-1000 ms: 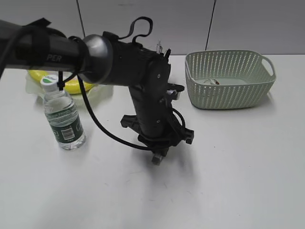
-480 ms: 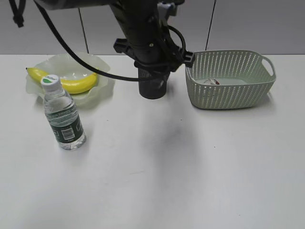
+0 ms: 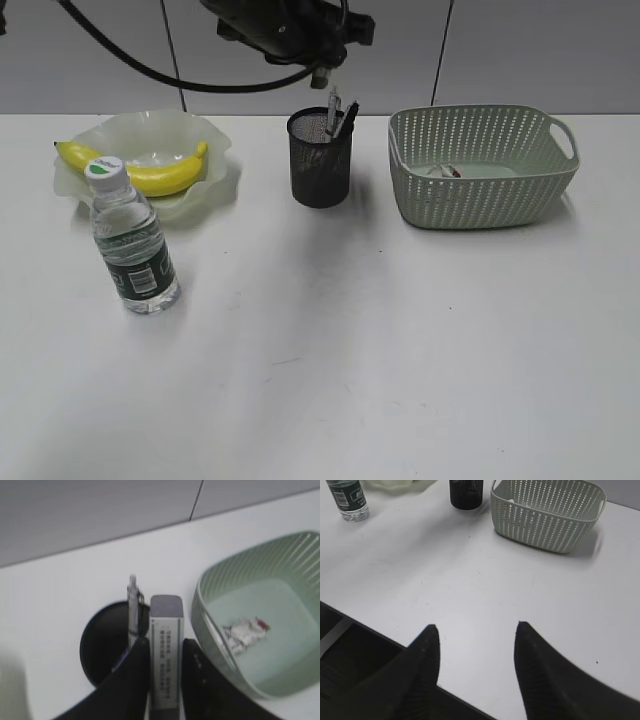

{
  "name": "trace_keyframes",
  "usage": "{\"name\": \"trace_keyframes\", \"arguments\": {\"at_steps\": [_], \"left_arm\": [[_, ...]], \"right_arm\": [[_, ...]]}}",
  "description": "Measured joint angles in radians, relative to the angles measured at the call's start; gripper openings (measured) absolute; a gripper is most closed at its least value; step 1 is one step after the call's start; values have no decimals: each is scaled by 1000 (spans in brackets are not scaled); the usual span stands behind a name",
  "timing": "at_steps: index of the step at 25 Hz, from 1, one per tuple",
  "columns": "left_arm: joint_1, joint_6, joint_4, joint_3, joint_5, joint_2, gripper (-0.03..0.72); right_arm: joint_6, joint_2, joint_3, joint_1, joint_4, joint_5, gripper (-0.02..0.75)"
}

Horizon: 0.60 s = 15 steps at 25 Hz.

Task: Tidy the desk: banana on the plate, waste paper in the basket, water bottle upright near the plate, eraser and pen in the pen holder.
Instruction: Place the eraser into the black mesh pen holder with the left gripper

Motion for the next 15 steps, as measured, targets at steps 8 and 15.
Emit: {"name": "trace_keyframes", "arguments": {"at_steps": [8, 15], "left_arm": [[52, -2, -54, 0, -189, 66, 141], [51, -2, -84, 0, -224, 159, 141]], "right_arm": [[0, 0, 0, 0, 0, 0, 392], [0, 0, 0, 0, 0, 0, 392]]}}
